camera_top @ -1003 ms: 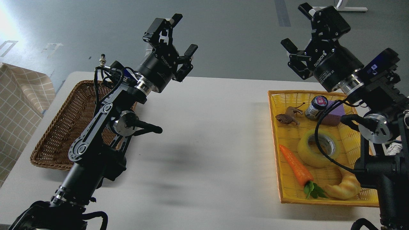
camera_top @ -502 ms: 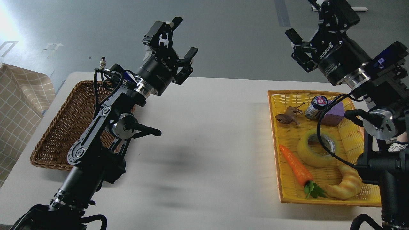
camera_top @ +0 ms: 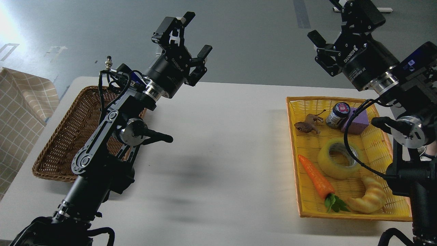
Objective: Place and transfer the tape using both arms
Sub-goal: 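Raise the right arm up and away from the yellow tray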
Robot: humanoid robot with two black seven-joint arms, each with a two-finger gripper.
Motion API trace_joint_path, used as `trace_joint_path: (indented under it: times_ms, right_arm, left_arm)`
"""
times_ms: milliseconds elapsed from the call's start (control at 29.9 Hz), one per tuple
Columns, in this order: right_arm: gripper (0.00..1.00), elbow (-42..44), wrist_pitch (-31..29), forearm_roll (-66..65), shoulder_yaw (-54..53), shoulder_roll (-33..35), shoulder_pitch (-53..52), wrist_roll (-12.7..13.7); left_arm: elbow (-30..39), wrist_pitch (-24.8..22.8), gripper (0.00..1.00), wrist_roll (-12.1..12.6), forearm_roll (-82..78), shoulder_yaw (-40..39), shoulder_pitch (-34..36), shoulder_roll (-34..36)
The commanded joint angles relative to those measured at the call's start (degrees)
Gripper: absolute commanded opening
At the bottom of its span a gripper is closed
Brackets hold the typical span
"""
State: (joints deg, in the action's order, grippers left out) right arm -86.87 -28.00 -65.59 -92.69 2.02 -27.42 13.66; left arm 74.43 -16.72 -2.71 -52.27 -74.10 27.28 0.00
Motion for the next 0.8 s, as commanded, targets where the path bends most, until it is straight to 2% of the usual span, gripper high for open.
trace_joint_path:
  times_ms: [0,134,301,334,368,535,669,769]
  right_arm:
    - [1.0,-0.15,0.0,-9.0,0.06,1.58,-2.37,0.58]
    - [1.0,-1.11,0.0,-13.95,0.06,2.2,-3.96,0.84]
    - [0.99,-2.34,0.0,-18.61,2.94,7.63,-4.13,6.37]
    - [0.99,-2.34,0.0,-18.61,2.96,7.65,-4.14,6.38]
    - [0.99,-2.52,0.0,-18.61,4.7,10.78,-4.22,6.9]
    - [0.99,-4.19,0.0,-17.82,10.07,23.62,-4.75,7.0]
    - [0.99,-3.75,0.0,-14.67,7.98,27.77,-5.45,6.29]
    - [0.99,-3.22,0.0,-9.13,4.2,27.69,-5.54,6.29]
  left_arm:
    - [0.01,-0.42,0.98,-0.18,0.32,-0.08,0.05,0.0]
    - [0.01,-0.6,0.98,-0.19,0.41,-0.08,0.49,0.62]
    - [0.36,-0.86,0.98,-0.54,0.68,-0.26,0.58,1.67]
    - [0.37,-0.86,0.98,-0.54,0.68,-0.26,0.58,1.67]
    - [0.63,-1.12,0.98,-0.54,0.68,-0.34,0.23,1.76]
    - [0.72,-1.39,0.98,-0.54,0.68,-0.34,0.14,1.85]
    - [0.72,-2.09,0.98,-0.54,0.76,-0.26,0.49,1.41]
    - [0.72,-2.18,0.98,-0.45,0.68,-0.17,0.4,1.23]
